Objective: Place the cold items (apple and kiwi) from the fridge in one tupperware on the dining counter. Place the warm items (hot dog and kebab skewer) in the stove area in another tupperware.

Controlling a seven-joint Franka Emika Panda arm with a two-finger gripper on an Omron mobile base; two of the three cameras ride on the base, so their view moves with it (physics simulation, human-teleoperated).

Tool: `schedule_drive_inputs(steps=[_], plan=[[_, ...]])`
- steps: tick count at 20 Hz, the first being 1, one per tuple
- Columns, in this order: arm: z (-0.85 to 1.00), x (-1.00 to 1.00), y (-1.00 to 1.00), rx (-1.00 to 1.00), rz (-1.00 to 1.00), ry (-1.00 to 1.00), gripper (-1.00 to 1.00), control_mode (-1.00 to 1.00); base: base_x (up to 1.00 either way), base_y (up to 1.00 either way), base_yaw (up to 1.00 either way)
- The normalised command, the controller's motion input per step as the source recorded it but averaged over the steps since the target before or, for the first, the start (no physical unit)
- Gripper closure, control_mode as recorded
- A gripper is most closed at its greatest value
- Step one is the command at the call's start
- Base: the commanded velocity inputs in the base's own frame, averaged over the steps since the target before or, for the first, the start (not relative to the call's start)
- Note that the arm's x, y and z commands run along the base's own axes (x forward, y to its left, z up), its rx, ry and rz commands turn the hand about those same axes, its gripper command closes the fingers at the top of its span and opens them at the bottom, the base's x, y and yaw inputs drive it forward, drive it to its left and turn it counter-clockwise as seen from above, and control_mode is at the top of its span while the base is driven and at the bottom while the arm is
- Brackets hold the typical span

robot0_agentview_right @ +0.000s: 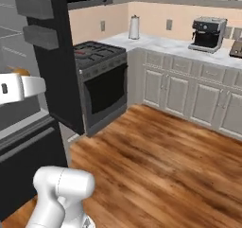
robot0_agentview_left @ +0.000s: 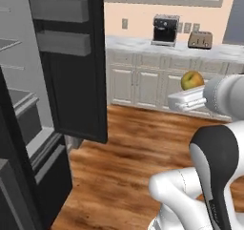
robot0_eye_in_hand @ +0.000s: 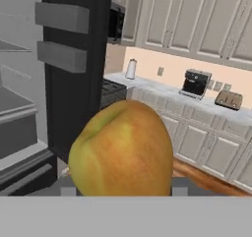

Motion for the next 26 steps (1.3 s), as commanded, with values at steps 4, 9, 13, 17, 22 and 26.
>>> schedule_drive_inputs(steps=[4,9,13,17,22,26], plan=[[0.00,0.00,0.00,0.00,0.00,0.00,1.00,1.00,-0.91,0.03,-0.61],[0.00,0.00,0.00,0.00,0.00,0.00,1.00,1.00,-1.00,0.00,-0.40],[0.00,0.00,0.00,0.00,0.00,0.00,1.00,1.00,-1.00,-0.01,-0.28],[0.00,0.00,0.00,0.00,0.00,0.00,1.00,1.00,-1.00,0.00,-0.26],[0.00,0.00,0.00,0.00,0.00,0.00,1.00,1.00,-1.00,0.00,-0.27],[0.00,0.00,0.00,0.00,0.00,0.00,1.00,1.00,-1.00,0.00,-0.27]])
